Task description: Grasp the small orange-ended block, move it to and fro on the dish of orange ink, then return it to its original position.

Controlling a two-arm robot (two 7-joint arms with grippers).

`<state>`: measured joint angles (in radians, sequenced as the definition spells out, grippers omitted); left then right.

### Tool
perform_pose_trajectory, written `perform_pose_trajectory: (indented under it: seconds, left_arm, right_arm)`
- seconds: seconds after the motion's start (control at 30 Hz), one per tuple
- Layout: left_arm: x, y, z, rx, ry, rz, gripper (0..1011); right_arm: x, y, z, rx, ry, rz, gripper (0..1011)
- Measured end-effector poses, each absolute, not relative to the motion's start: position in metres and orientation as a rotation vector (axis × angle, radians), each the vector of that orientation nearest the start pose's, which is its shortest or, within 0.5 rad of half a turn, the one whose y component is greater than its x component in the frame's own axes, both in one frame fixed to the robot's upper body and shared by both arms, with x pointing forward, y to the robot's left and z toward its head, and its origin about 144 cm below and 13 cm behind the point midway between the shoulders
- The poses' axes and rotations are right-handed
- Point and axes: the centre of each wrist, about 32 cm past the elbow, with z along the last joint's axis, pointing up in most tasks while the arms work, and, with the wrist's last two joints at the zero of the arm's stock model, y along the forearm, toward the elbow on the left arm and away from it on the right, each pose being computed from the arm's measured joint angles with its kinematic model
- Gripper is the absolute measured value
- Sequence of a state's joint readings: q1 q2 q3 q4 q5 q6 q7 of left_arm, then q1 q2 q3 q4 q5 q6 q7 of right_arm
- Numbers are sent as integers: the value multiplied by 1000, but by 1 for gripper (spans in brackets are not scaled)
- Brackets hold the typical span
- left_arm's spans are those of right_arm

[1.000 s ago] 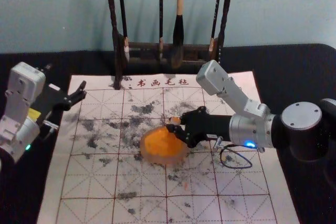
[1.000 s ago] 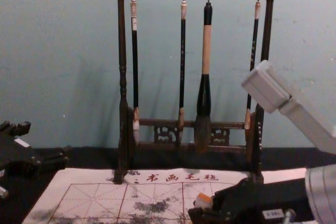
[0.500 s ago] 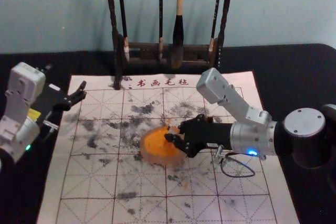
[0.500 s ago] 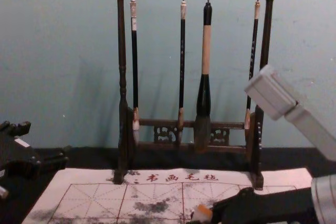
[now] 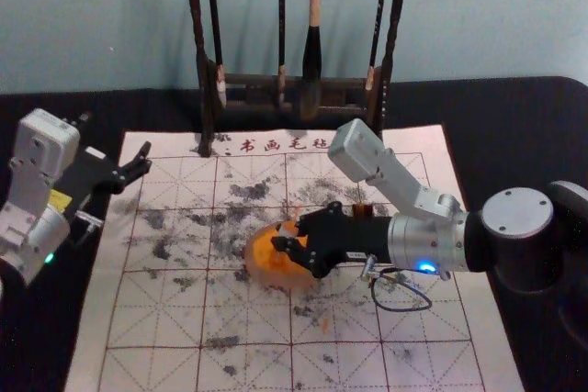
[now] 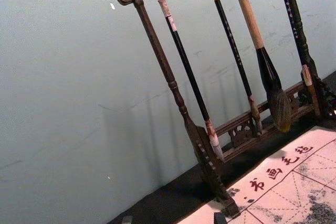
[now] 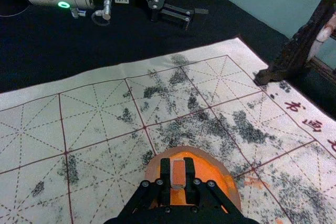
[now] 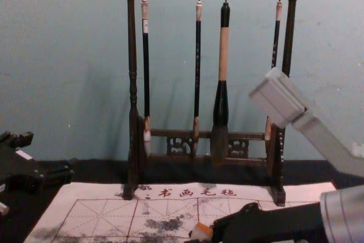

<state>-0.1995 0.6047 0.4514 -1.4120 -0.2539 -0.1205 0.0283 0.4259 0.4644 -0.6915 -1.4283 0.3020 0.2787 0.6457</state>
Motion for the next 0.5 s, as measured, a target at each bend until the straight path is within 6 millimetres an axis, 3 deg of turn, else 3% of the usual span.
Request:
perform_pose_trajectory:
  seconds: [0.5]
  left_arm:
    - [489, 310, 1140, 304, -285, 1248, 1001]
  right_arm:
    - [533, -190, 1175, -465, 41, -428, 121]
